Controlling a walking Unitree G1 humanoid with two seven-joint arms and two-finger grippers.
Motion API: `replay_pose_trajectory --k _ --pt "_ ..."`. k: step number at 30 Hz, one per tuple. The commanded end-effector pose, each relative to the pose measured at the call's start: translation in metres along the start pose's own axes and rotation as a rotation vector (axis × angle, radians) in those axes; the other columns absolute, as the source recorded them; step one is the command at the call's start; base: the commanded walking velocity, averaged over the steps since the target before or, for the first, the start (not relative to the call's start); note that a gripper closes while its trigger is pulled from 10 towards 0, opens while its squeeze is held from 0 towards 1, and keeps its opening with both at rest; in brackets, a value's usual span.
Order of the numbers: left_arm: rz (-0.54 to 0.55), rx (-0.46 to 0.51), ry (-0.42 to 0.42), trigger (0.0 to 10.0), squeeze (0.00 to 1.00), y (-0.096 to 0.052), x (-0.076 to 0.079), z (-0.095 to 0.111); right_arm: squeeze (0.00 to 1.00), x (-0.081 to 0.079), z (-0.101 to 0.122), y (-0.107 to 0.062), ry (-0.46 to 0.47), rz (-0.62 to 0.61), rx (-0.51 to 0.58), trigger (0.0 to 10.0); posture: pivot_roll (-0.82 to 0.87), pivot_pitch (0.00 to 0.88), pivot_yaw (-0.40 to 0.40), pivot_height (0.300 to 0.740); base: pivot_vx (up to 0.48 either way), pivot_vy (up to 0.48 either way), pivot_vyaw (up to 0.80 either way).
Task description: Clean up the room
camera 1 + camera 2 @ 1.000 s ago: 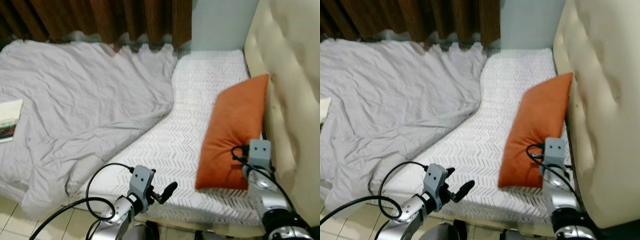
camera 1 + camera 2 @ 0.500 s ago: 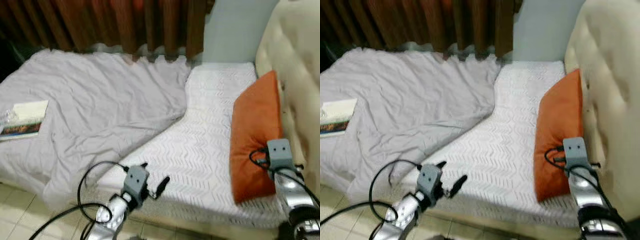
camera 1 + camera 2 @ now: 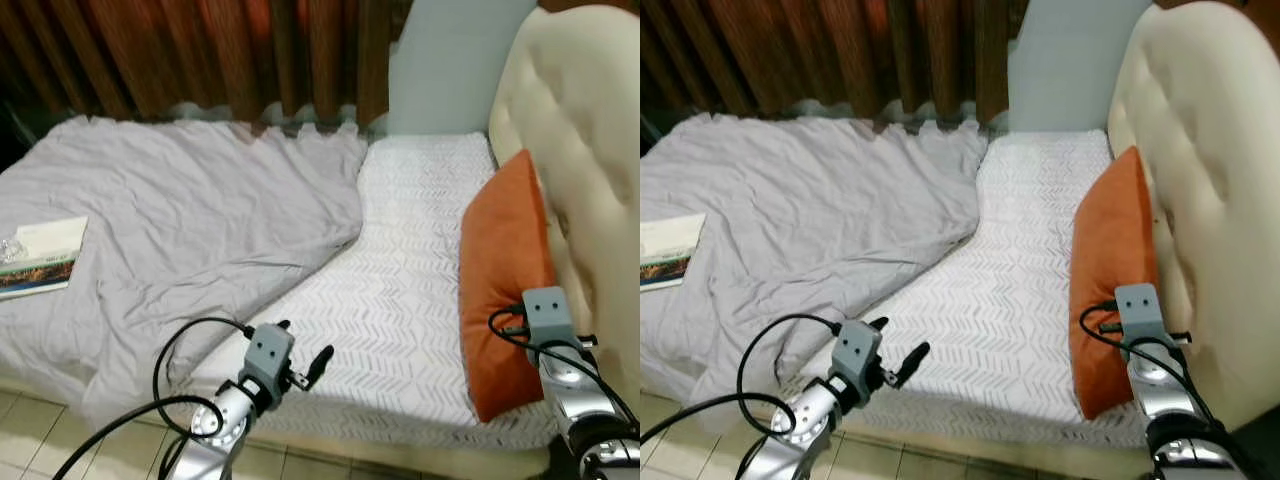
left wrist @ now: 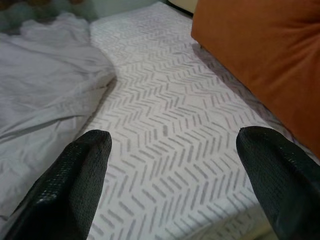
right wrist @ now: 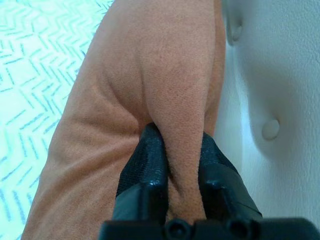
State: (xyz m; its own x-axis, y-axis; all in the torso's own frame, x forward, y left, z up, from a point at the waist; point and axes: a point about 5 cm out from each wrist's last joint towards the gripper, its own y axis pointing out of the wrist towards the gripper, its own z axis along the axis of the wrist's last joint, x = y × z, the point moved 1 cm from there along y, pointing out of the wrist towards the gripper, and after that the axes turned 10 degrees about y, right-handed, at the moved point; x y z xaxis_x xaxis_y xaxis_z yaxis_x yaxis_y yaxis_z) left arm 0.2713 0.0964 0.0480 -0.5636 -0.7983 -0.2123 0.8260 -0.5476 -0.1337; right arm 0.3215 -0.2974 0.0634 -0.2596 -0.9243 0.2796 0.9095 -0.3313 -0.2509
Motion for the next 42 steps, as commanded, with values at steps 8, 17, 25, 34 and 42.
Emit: replay_pose_trajectory --k 8,17,25,34,42 --pt "-0.058 -0.007 -0.032 10.0 0.00 0.001 0.007 -0.004 0.00 -0.002 0.030 0.008 -0.026 0.002 0.115 0.0 -0.12 0.128 0.052 0.740 0.315 -0.357 0.00" --pt "-0.061 -0.006 -0.008 10.0 0.00 -0.008 0.007 -0.005 0.00 -0.012 0.031 0.008 -0.085 0.018 0.126 0.0 -0.10 0.196 0.057 0.740 0.221 -0.071 0.00" --pt "-0.068 -0.034 0.002 10.0 0.00 -0.020 0.000 -0.010 0.00 -0.006 0.036 0.011 -0.213 -0.062 0.126 0.0 -0.07 0.251 0.068 0.740 0.000 0.000 0.00" --pt "-0.066 -0.035 -0.002 10.0 0.00 -0.024 -0.001 -0.008 0.00 0.020 0.037 0.013 -0.266 -0.134 0.097 0.0 -0.06 0.258 0.067 0.740 0.000 0.000 0.00" --pt "-0.082 -0.046 -0.024 10.0 0.00 -0.027 0.009 -0.010 1.00 0.023 0.040 0.016 -0.253 -0.087 0.055 10.0 -0.06 0.267 0.065 0.740 0.000 0.000 0.00"
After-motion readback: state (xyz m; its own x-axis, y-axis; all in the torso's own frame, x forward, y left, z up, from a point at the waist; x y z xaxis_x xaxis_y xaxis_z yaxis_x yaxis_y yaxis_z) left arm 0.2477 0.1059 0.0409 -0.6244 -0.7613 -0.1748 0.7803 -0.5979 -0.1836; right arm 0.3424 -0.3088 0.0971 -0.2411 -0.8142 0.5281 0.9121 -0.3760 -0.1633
